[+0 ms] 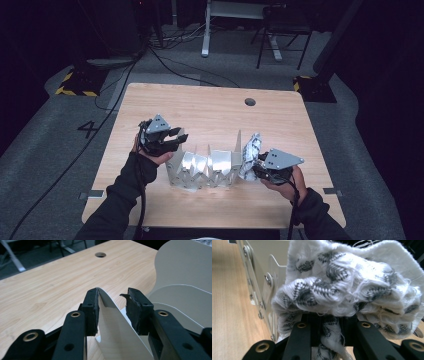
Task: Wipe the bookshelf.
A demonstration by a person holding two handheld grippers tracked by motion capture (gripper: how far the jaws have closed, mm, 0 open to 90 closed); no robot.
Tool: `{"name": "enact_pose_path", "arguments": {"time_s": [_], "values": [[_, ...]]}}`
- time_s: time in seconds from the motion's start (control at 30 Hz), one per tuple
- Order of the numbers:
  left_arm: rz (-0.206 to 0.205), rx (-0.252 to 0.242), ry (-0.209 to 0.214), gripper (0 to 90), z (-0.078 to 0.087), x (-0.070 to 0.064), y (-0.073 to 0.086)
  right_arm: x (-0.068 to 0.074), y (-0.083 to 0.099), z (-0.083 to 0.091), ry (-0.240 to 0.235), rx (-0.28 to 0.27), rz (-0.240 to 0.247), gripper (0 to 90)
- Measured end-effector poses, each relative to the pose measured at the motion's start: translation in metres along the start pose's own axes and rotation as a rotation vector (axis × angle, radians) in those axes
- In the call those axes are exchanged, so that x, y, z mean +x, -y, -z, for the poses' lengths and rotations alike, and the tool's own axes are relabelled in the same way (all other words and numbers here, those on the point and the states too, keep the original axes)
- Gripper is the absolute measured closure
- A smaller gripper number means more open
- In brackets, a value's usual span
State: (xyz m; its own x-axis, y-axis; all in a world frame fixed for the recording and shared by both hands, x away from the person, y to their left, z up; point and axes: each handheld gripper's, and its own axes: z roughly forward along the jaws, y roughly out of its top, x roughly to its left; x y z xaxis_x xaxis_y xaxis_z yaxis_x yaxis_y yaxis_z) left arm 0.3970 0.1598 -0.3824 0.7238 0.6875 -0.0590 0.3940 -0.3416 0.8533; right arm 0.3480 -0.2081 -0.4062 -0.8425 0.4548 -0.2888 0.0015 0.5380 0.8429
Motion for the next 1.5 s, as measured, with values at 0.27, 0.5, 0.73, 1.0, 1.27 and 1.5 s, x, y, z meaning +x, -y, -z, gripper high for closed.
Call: {"name": "enact_pose_path", "arguments": {"time_s": [0.27, 0.5, 0.73, 1.0, 1.27, 1.5], "values": [[-0.114, 0.099, 0.048, 67.1, -0.021, 0.007, -0.023, 0.009, 0.006, 0.011, -0.034, 0.017, 0.016, 74.8], [-0.141, 0.081, 0.039, 61.6, -0.022, 0.010, -0.030, 0.020, 0.011, 0.009, -0.055, 0.045, 0.035, 74.6], [-0.185, -0.029, -0.011, 47.1, 0.016, 0.000, -0.033, 0.027, 0.030, -0.005, -0.087, 0.067, 0.004, 74.7], [-0.243, -0.111, -0.117, 26.6, 0.072, -0.030, -0.006, 0.032, 0.043, -0.025, -0.084, 0.163, 0.019, 74.2], [-0.255, -0.057, -0.094, 23.4, 0.083, -0.049, 0.040, 0.030, 0.035, -0.018, -0.062, 0.130, 0.031, 74.1], [-0.202, 0.090, -0.048, 23.6, 0.044, -0.038, 0.085, 0.023, 0.016, 0.000, -0.007, 0.035, 0.033, 73.7]]}}
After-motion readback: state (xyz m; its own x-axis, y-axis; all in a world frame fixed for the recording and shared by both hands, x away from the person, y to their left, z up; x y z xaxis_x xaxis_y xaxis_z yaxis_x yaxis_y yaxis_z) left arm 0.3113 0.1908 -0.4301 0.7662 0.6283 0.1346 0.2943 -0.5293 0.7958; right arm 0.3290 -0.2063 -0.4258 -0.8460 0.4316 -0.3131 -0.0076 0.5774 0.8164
